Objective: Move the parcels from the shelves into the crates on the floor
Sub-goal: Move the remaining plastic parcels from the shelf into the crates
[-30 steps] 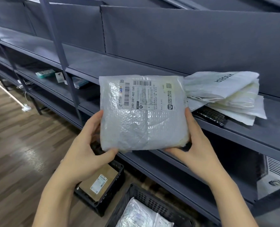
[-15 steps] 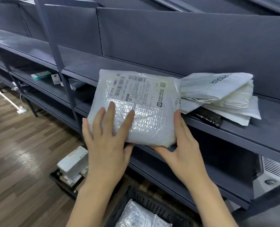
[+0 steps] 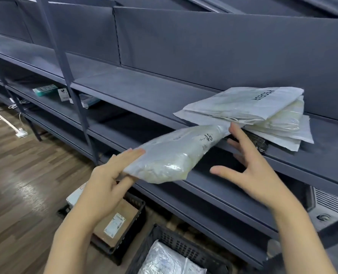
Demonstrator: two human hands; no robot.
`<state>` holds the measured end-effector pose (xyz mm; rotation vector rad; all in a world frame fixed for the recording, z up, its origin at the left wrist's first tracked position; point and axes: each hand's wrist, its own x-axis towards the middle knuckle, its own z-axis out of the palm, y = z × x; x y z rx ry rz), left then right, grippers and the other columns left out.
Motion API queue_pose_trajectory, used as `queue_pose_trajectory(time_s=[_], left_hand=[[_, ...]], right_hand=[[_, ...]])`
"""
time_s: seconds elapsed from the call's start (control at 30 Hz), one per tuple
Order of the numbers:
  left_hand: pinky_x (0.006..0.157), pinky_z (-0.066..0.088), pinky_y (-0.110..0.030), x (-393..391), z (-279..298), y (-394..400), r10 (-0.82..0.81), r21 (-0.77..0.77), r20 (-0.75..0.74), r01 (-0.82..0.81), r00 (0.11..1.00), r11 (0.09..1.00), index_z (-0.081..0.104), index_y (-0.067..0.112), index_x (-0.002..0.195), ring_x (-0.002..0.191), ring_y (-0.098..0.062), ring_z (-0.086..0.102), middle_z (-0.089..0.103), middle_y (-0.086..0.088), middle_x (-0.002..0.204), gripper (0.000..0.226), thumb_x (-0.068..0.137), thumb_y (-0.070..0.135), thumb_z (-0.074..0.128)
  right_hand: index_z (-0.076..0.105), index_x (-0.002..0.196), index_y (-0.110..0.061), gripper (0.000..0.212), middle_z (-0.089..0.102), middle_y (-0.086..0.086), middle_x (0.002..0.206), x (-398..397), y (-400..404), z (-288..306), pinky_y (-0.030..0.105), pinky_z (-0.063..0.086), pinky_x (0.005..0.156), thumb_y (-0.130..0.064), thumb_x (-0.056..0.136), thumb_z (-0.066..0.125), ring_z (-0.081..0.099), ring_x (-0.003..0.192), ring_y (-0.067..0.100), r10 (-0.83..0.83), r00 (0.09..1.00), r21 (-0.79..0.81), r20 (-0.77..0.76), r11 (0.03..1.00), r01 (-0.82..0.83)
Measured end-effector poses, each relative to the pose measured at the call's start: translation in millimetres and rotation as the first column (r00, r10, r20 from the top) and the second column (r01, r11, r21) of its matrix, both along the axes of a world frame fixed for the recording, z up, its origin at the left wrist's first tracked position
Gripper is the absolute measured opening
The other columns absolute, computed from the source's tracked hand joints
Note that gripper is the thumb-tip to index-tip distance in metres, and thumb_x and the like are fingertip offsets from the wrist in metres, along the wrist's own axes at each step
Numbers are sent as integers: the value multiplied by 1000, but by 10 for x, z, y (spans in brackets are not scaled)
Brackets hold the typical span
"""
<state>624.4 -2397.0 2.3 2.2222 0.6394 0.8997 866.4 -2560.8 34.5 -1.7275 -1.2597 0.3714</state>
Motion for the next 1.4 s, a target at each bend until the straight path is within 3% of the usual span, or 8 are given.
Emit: queue_pose_trajectory(time_s=[0.17, 0.37, 0.6, 0.77, 0.93, 1.07, 1.23, 1.4], left_hand=[[94, 38, -10, 17, 19, -58, -122, -102, -13, 120, 993, 988, 54, 49, 125, 133, 2, 35, 50, 33, 129, 51, 86, 17, 62], [103, 40, -40, 48, -29, -26, 112, -146, -80, -123, 990, 982, 38, 42, 138, 126, -3, 40, 39, 18, 140, 65, 83, 25, 67], [95, 40, -14, 1, 87, -95, -188, -516, -66, 128, 980, 847, -3, 50, 145, 114, 10, 51, 45, 31, 131, 128, 47, 50, 80], [85, 41, -6, -17, 97, -110, -145, -540, -39, 101, 989, 836, -3, 62, 129, 106, 24, 47, 45, 50, 113, 119, 40, 63, 76], [84, 36, -1, 52, 81, -148, -83, -475, -140, 6, 987, 880, 1, 59, 136, 107, 23, 46, 37, 53, 113, 108, 54, 69, 71], [103, 28, -17, 114, -74, -164, -7, -365, -151, -50, 988, 930, 12, 42, 147, 131, 2, 32, 25, 27, 145, 99, 69, 55, 72], [89, 24, 6, 135, -169, -153, -37, -221, -22, 31, 999, 975, 20, 43, 139, 119, 25, 23, 24, 15, 140, 80, 72, 40, 63], [111, 33, -43, 94, -210, -132, -146, -69, 83, 152, 986, 986, 29, 23, 145, 142, -7, 17, 12, 3, 152, 73, 82, 25, 64]], right_hand=[[47, 125, -59, 79, 53, -24, 129, 53, 80, 72, 20, 41, 102, -59, 53, 81, 50, 122, -1, 152, 983, 82, -101, 986, -144], [65, 103, -47, 52, 59, -19, 121, -111, 153, -37, 27, 44, 100, -46, 55, 85, 53, 118, 3, -109, 994, 315, 17, 944, 98], [62, 111, -34, 54, 57, -4, 127, -306, 222, -305, 24, 49, 92, -22, 64, 85, 50, 119, -1, -271, 961, 400, 62, 889, 225], [63, 115, -28, 51, 56, 1, 128, -370, 271, -446, 42, 51, 91, -39, 67, 78, 51, 119, 1, -332, 934, 444, 130, 862, 244], [65, 114, -16, 49, 54, 13, 129, -462, 318, -540, 12, 37, 100, -37, 71, 72, 51, 117, 10, -343, 911, 465, 231, 861, 206], [62, 117, -19, 50, 48, 6, 132, -471, 317, -585, 8, 31, 101, -38, 72, 72, 46, 121, 2, -288, 926, 412, 242, 895, 171], [51, 123, -36, 59, 38, -11, 137, -490, 232, -629, 7, 29, 102, -43, 70, 75, 34, 127, -10, -157, 975, 201, 157, 972, 124], [8, 135, -57, 99, 23, -14, 152, -589, 228, -640, 18, 24, 113, -42, 68, 80, 22, 137, -6, -140, 989, 5, 49, 990, 140]])
